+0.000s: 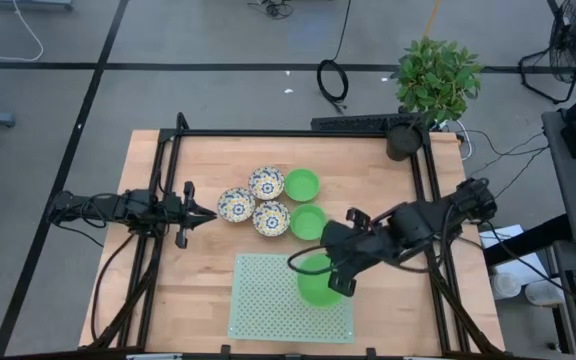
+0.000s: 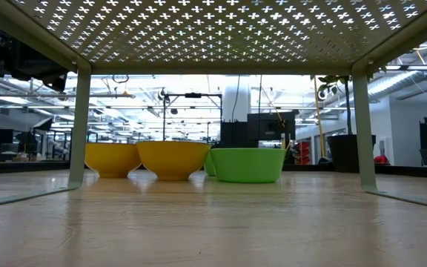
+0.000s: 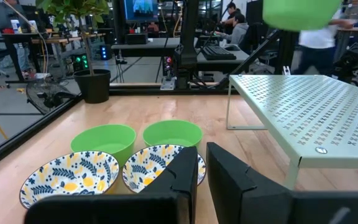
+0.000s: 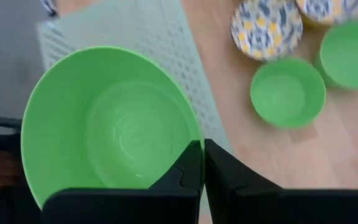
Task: Pick & Place Mini bowls
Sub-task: Put the middle right green bowl on the shelf
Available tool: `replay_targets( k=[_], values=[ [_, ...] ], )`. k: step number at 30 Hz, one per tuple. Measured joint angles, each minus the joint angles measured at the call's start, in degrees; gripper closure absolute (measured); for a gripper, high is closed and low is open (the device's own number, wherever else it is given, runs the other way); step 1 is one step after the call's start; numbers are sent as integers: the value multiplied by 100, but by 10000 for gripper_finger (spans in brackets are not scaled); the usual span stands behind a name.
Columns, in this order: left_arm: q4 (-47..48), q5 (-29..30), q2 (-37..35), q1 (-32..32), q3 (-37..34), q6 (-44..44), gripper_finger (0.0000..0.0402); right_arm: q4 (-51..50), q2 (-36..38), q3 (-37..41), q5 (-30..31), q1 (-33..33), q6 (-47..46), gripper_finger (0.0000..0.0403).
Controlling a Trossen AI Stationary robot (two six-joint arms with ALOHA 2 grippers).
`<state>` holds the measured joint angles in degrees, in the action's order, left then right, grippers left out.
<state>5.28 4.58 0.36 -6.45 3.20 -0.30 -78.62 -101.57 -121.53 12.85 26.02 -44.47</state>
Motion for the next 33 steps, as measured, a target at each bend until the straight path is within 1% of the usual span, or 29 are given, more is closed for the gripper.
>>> replay_targets(
  k=[9,11,21,27,33],
  values=[
    [2,0,0,1,0,0,364,386,-5,1220,-1275,-9,-47,403],
    [0,0,0,-1,0,0,364,445,-4,1382,-1409,-16,5,403],
    [1,0,0,0,0,0,364,877,6,1949,-1443,-90,18,403],
    [2,0,0,-1,0,0,364,900,6,1995,-1445,-87,15,402],
    [2,0,0,-1,0,0,364,894,4,2001,-1443,-125,-228,379]
  ],
)
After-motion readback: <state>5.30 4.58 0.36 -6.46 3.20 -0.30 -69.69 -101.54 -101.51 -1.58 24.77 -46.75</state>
